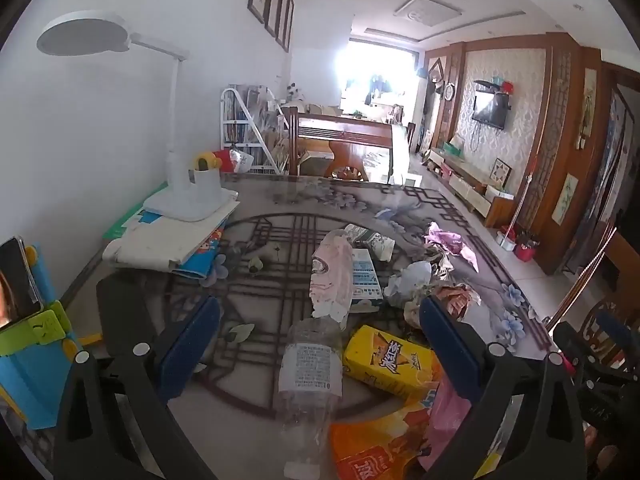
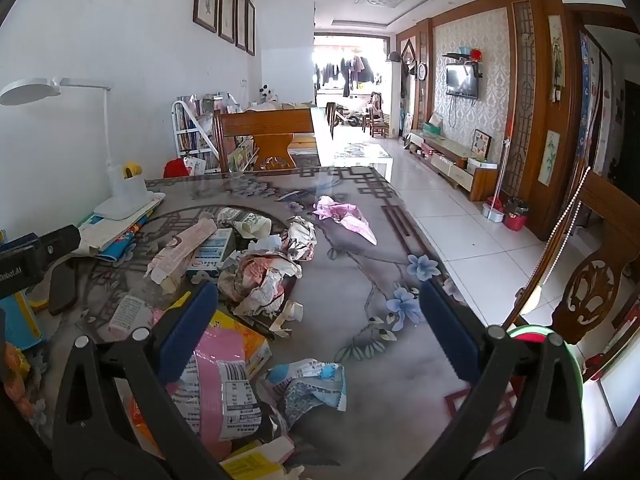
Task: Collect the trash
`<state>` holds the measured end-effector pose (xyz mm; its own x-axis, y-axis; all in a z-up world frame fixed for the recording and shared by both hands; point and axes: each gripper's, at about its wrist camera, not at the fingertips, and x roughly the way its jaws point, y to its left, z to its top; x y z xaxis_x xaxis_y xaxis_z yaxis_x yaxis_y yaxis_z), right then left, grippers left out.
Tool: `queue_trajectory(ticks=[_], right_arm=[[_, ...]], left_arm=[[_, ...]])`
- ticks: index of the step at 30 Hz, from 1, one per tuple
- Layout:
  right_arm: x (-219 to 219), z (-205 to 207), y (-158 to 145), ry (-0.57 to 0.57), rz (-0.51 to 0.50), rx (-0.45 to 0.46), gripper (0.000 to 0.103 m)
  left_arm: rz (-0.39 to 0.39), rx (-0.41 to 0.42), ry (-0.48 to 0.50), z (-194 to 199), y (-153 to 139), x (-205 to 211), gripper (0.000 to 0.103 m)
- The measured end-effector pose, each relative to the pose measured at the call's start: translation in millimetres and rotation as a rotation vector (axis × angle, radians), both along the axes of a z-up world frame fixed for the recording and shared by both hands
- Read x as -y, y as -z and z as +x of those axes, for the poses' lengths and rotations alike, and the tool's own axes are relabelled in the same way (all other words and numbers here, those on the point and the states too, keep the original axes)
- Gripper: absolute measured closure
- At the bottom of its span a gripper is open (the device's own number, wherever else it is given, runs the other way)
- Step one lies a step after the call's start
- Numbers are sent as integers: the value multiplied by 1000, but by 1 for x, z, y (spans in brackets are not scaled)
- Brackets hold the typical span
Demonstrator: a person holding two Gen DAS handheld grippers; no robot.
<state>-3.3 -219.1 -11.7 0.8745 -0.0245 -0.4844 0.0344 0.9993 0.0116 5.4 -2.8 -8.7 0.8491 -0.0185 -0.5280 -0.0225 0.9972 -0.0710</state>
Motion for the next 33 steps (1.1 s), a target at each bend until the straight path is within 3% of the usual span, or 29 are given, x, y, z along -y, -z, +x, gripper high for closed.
queue_trajectory(ticks=[33], right_arm=[[1,6,2,27,-28,-26,4]], left_arm=[[-2,-11,-7,6,2,-1,8]])
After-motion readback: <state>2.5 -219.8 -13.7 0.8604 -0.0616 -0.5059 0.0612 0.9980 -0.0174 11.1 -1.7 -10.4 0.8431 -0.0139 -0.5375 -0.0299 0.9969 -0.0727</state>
